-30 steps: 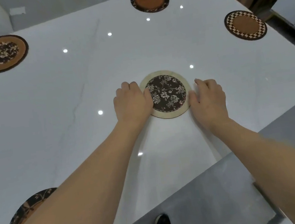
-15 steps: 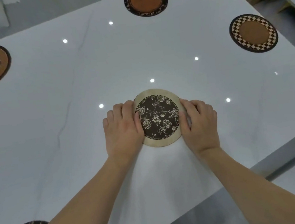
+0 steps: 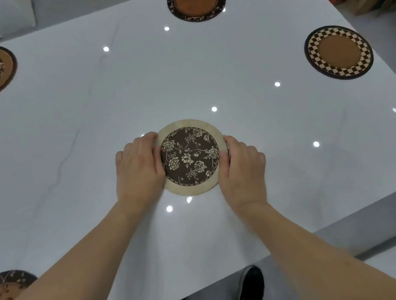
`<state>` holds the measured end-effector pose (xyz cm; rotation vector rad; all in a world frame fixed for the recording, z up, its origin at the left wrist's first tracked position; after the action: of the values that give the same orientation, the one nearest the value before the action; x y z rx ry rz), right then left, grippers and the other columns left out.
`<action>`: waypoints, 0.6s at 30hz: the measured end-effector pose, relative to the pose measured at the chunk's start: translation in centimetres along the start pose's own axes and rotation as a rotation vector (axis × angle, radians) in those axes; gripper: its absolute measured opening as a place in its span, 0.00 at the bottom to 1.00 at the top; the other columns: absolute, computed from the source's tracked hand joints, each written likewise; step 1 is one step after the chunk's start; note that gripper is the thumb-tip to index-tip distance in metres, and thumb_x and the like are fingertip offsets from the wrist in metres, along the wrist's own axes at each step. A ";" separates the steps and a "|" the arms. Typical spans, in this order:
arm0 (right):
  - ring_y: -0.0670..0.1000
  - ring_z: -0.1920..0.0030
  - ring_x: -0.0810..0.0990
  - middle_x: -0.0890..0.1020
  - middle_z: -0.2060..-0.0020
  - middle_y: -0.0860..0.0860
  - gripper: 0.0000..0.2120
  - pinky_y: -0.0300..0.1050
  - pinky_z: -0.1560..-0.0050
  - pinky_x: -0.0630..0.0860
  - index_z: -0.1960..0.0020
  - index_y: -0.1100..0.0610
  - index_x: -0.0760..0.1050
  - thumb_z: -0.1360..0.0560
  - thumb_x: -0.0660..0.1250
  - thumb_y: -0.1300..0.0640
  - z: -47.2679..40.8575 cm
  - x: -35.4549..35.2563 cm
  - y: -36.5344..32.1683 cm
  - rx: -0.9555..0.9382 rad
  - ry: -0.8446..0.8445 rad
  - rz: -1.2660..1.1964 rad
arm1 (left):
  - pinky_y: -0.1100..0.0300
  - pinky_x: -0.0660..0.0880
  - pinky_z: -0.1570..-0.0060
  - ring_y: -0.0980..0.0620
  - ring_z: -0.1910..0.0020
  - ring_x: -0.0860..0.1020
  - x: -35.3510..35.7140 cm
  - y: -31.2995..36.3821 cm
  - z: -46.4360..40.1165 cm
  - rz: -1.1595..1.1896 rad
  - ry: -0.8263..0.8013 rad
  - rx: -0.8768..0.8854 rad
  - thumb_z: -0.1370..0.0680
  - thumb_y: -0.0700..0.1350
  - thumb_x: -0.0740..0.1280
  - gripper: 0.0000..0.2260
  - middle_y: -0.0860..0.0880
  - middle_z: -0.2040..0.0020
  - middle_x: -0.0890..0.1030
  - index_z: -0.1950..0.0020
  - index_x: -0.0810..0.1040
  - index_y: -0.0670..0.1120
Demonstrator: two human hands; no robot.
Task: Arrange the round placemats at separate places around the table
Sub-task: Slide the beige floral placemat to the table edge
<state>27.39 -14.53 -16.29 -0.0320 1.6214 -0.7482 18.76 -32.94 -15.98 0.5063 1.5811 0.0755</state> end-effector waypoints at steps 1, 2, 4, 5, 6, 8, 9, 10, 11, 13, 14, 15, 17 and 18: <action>0.54 0.52 0.72 0.79 0.52 0.49 0.16 0.49 0.45 0.65 0.35 0.53 0.69 0.20 0.53 0.55 -0.1 -0.1 0.1 0.001 -0.007 -0.033 | 0.48 0.64 0.45 0.42 0.51 0.75 0.0 0.3 -0.1 0.005 -0.002 -0.007 0.18 0.44 0.56 0.11 0.46 0.50 0.79 0.37 0.72 0.46; 0.54 0.51 0.72 0.79 0.51 0.49 0.15 0.49 0.44 0.65 0.35 0.52 0.69 0.21 0.53 0.56 -0.2 -0.2 0.2 0.013 -0.013 -0.082 | 0.48 0.64 0.44 0.42 0.50 0.75 0.0 0.7 -0.2 0.014 -0.003 -0.011 0.18 0.43 0.56 0.12 0.45 0.49 0.79 0.37 0.72 0.45; 0.53 0.49 0.73 0.79 0.50 0.48 0.15 0.49 0.41 0.66 0.36 0.52 0.70 0.21 0.54 0.57 -0.8 -0.9 1.0 0.058 0.004 -0.188 | 0.48 0.64 0.44 0.41 0.49 0.76 0.3 2.1 -0.8 0.043 0.006 -0.026 0.18 0.43 0.56 0.12 0.44 0.47 0.80 0.37 0.73 0.45; 0.53 0.48 0.73 0.79 0.50 0.48 0.14 0.50 0.41 0.66 0.37 0.52 0.70 0.21 0.54 0.57 -1.4 -1.5 1.6 0.069 0.024 -0.209 | 0.48 0.64 0.44 0.42 0.48 0.77 0.6 3.1 -1.2 0.066 0.015 -0.049 0.18 0.43 0.56 0.12 0.45 0.46 0.80 0.37 0.74 0.45; 0.54 0.48 0.73 0.79 0.49 0.49 0.14 0.50 0.41 0.66 0.37 0.52 0.71 0.21 0.54 0.57 -2.2 -2.3 2.4 0.060 0.048 -0.203 | 0.48 0.65 0.44 0.43 0.48 0.77 1.0 4.2 -1.5 0.090 0.023 -0.076 0.19 0.44 0.56 0.12 0.46 0.46 0.80 0.38 0.74 0.46; 0.55 0.48 0.73 0.80 0.49 0.51 0.14 0.51 0.43 0.66 0.37 0.53 0.71 0.21 0.55 0.56 -4.3 -4.4 4.4 0.021 0.107 -0.143 | 0.48 0.66 0.44 0.44 0.49 0.78 1.9 7.1 -2.5 0.146 0.030 -0.109 0.19 0.45 0.56 0.12 0.47 0.48 0.81 0.39 0.74 0.46; 0.56 0.47 0.73 0.80 0.49 0.52 0.15 0.51 0.43 0.66 0.37 0.54 0.71 0.21 0.55 0.56 -5.6 -5.6 5.7 0.002 0.125 -0.097 | 0.47 0.67 0.44 0.44 0.50 0.78 2.5 8.7 -3.0 0.176 0.028 -0.109 0.19 0.45 0.56 0.12 0.47 0.49 0.81 0.39 0.74 0.46; 0.57 0.47 0.73 0.80 0.49 0.53 0.15 0.52 0.43 0.65 0.36 0.54 0.71 0.21 0.55 0.56 -7.0 -6.6 7.0 -0.017 0.126 -0.050 | 0.47 0.68 0.45 0.44 0.50 0.78 3.1 10.3 -3.6 0.202 0.023 -0.108 0.19 0.45 0.56 0.12 0.47 0.50 0.81 0.40 0.74 0.46; 0.58 0.48 0.73 0.80 0.49 0.54 0.15 0.53 0.44 0.65 0.36 0.54 0.71 0.21 0.54 0.56 -8.2 -7.3 8.2 -0.034 0.110 -0.005 | 0.48 0.68 0.45 0.44 0.50 0.78 3.8 11.6 -4.1 0.220 0.018 -0.113 0.19 0.44 0.56 0.12 0.47 0.50 0.81 0.40 0.74 0.46; 0.59 0.48 0.73 0.80 0.50 0.54 0.15 0.54 0.45 0.65 0.36 0.55 0.71 0.20 0.53 0.55 -9.9 -7.4 10.1 -0.071 0.040 0.088 | 0.49 0.66 0.46 0.44 0.49 0.77 4.9 13.4 -4.8 0.198 0.023 -0.149 0.20 0.44 0.56 0.12 0.48 0.49 0.81 0.40 0.74 0.46; 0.59 0.49 0.74 0.80 0.50 0.55 0.16 0.54 0.45 0.66 0.36 0.55 0.71 0.20 0.52 0.54 -10.3 -7.1 10.8 -0.090 0.010 0.123 | 0.49 0.65 0.46 0.44 0.49 0.77 5.4 13.7 -4.9 0.160 0.042 -0.166 0.20 0.44 0.56 0.12 0.48 0.48 0.81 0.41 0.74 0.47; 0.59 0.50 0.74 0.80 0.51 0.55 0.16 0.54 0.46 0.66 0.36 0.55 0.70 0.20 0.52 0.54 -10.3 -6.7 11.3 -0.109 -0.001 0.143 | 0.50 0.64 0.47 0.44 0.50 0.76 5.7 13.9 -4.8 0.121 0.072 -0.176 0.20 0.44 0.55 0.11 0.49 0.48 0.80 0.42 0.75 0.47; 0.58 0.54 0.74 0.79 0.54 0.54 0.16 0.53 0.49 0.66 0.36 0.55 0.71 0.21 0.53 0.54 -10.4 -6.2 11.6 -0.134 0.021 0.145 | 0.52 0.62 0.48 0.45 0.51 0.75 6.1 13.9 -4.9 0.075 0.120 -0.185 0.21 0.44 0.55 0.11 0.49 0.49 0.80 0.43 0.74 0.48; 0.57 0.55 0.74 0.79 0.55 0.53 0.16 0.53 0.50 0.66 0.37 0.55 0.71 0.21 0.53 0.53 -10.3 -6.1 11.8 -0.138 0.032 0.125 | 0.53 0.62 0.48 0.46 0.51 0.75 6.1 13.9 -4.8 0.068 0.122 -0.188 0.21 0.44 0.55 0.11 0.50 0.49 0.80 0.43 0.74 0.48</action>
<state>24.05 1.95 -16.54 -0.0183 1.6873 -0.5428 17.98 -17.04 -16.42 0.4138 1.6562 0.3090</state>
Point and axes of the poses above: each hand's wrist, its own z-axis away from the middle knuckle, its own x-axis out of the palm, y = z × x, the point moved 5 cm from there along -z, towards the middle knuckle
